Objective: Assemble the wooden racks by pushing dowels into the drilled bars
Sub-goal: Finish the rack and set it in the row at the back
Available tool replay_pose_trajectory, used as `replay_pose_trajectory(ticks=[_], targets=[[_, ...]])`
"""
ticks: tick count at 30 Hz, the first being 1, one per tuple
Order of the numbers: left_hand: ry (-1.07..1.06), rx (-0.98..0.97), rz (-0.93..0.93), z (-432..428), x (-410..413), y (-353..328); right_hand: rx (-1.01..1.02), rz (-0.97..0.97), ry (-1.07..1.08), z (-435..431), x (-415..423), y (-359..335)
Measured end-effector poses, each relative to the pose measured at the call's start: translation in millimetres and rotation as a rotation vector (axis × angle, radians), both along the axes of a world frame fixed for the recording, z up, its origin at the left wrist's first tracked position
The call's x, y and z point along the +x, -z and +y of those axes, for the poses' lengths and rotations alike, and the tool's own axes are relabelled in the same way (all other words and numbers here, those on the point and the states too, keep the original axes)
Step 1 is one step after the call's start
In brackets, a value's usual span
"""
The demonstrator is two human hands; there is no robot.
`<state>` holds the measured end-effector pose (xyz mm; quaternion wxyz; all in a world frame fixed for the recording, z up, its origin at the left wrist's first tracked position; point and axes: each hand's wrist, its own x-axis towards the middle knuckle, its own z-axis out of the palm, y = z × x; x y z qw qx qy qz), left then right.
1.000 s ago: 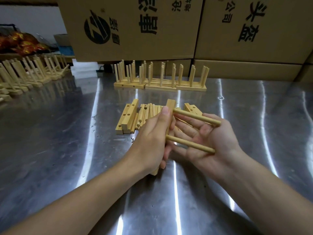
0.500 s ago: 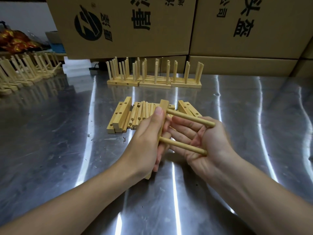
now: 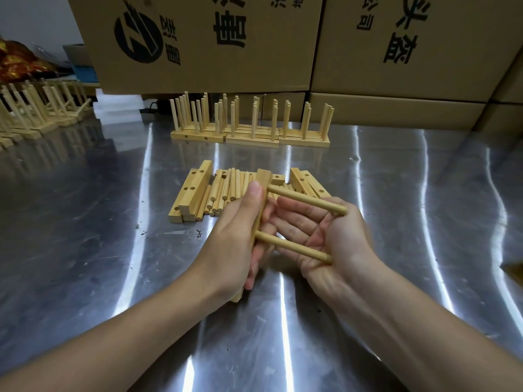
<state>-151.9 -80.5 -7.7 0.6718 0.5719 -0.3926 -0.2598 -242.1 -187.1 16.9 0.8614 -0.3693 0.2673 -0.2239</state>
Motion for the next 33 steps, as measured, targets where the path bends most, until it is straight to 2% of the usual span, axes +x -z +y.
replay_pose_trajectory(ticks=[14, 19, 27, 33], targets=[[0.051, 0.022, 0.021, -1.3, -5.1, -0.8, 0.015, 0.007, -0.017, -11.2, -4.4, 13.2], [0.009, 0.046, 0.037, -3.0, -1.2, 0.3, -0.071, 0.028, -0.149, -21.8, -9.0, 4.6], [0.113, 0.121, 0.015, -0.4, 3.1, -0.3, -0.259, -0.208, -0.255, -33.1, -12.9, -19.6], [0.176, 0.126, 0.03, -0.5, 2.4, -0.1, -0.402, -0.176, -0.278, -32.8, -12.9, -15.6]])
